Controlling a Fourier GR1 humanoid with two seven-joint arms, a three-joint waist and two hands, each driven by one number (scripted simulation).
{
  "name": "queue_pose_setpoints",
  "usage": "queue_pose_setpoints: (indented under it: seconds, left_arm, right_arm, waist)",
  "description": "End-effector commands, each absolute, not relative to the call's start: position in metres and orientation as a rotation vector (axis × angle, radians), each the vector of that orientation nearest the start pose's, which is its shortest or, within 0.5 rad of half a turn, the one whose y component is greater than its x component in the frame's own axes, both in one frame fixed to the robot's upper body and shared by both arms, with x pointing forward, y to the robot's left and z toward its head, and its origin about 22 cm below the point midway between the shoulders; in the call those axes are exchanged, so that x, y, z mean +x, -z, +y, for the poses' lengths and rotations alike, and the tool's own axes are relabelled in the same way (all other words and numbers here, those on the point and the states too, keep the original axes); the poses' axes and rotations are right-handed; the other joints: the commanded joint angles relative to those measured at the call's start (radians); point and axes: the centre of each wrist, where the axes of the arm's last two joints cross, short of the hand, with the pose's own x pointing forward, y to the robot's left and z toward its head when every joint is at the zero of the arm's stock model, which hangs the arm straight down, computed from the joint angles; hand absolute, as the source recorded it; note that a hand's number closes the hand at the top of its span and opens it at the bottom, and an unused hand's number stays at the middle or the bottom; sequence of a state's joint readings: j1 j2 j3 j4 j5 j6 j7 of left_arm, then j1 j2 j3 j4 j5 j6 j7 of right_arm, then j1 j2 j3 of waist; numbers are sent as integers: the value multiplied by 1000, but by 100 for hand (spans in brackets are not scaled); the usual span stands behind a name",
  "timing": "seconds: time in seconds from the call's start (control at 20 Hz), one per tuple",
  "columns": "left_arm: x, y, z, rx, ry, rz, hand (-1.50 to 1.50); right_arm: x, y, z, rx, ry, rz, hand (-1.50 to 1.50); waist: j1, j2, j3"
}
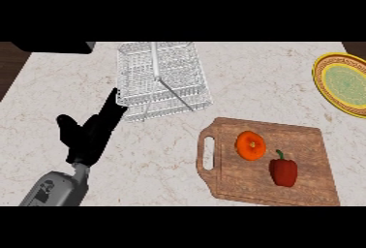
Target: Pick the bell pepper from the cutting board and place it in the tiered basket
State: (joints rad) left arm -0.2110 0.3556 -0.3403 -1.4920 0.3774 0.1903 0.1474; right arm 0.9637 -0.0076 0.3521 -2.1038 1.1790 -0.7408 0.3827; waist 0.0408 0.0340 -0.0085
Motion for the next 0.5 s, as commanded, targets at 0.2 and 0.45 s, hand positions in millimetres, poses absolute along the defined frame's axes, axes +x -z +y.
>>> queue_pose_setpoints:
  seconds: [0.2,0.45]
  left_arm:
    - [277,-32,219,-139,173,-1416,0]
    - [281,-35,221,-130,175,-1405,0]
  right_arm:
    - [75,-20,-177,-1352,-233,-877,-150]
    - [118,-31,-137,-1340,-267,-822,-150]
  waist:
    - [-3,-14,4]
    - [-20,-26,6]
